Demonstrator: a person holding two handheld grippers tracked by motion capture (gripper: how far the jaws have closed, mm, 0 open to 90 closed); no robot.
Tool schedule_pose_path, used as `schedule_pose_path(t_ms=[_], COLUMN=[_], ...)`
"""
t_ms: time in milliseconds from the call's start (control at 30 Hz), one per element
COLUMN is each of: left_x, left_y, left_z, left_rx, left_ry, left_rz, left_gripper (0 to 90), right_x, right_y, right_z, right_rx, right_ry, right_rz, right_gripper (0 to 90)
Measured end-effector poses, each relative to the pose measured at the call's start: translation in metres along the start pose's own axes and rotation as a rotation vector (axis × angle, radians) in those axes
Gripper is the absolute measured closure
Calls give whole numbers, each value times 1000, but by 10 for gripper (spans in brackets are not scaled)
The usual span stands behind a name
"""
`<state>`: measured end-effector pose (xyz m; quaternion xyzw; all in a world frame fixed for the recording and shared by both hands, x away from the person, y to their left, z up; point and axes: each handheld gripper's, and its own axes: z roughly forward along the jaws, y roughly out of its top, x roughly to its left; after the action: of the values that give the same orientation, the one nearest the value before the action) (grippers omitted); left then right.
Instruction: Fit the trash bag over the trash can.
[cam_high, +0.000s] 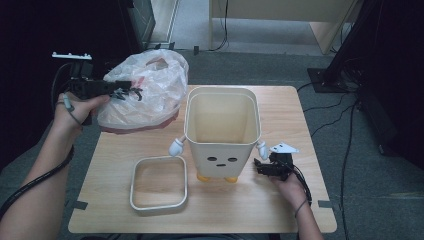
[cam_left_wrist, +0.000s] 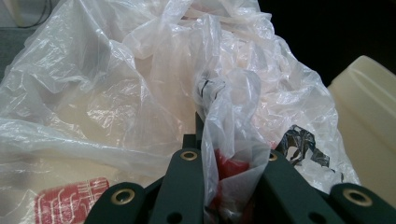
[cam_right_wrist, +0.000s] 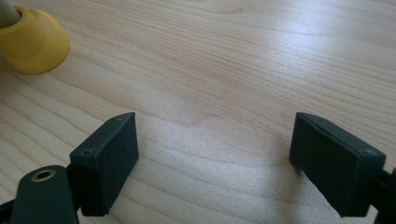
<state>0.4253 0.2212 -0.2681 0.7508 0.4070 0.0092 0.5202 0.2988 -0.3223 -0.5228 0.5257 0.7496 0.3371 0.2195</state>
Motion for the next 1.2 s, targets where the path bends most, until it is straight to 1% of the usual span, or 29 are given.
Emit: schedule_pose_path(t_ms=[67,133,200,233,267,367,400,500,533,567,600,633,733,800,967,1000,1033,1133,1167,1200], left_x=[-3,-7,-11,-16,-16,-22,-23,-26,-29,-29,-34,-34,-43,-49,-66,-71,-71,-80,-83,-88], left_y=[2,6,10,14,14,19,22,24,27,27,30,30,34,37,43,45,45,49,50,51], left_z=[-2,-5,-10,-14,-14,-19,-22,-24,-25,-25,-26,-26,-27,-28,-27,-27,-27,-24,-22,-20], left_rx=[4,3,-8,-15,-15,-18,-30,-34,-33,-33,-33,-33,-37,-38,-32,-35,-35,-31,-31,-27], left_ry=[-1,-1,-15,-20,-20,-31,-57,-62,-70,-70,-79,-79,-99,-123,-149,-164,-164,-183,-196,-208], left_rz=[6,20,15,23,23,30,16,18,21,21,25,25,38,44,79,83,83,98,98,105], left_gripper=[876,876,876,876,876,876,876,876,876,876,876,876,876,876,876,876,876,876,876,876], right_x=[0,0,0,0,0,0,0,0,0,0,0,0,0,0,0,0,0,0,0,0], right_y=[0,0,0,0,0,0,0,0,0,0,0,0,0,0,0,0,0,0,0,0], right_z=[0,0,0,0,0,0,0,0,0,0,0,0,0,0,0,0,0,0,0,0], right_rx=[0,0,0,0,0,0,0,0,0,0,0,0,0,0,0,0,-1,0,0,-1], right_ry=[0,0,0,0,0,0,-1,0,0,0,0,0,0,0,0,0,0,0,0,0], right_rz=[1,1,0,0,0,1,0,1,0,0,0,0,0,0,0,1,1,0,0,1], right_gripper=[152,153,153,153,153,153,153,153,153,153,152,152,153,153,153,152,153,152,153,152])
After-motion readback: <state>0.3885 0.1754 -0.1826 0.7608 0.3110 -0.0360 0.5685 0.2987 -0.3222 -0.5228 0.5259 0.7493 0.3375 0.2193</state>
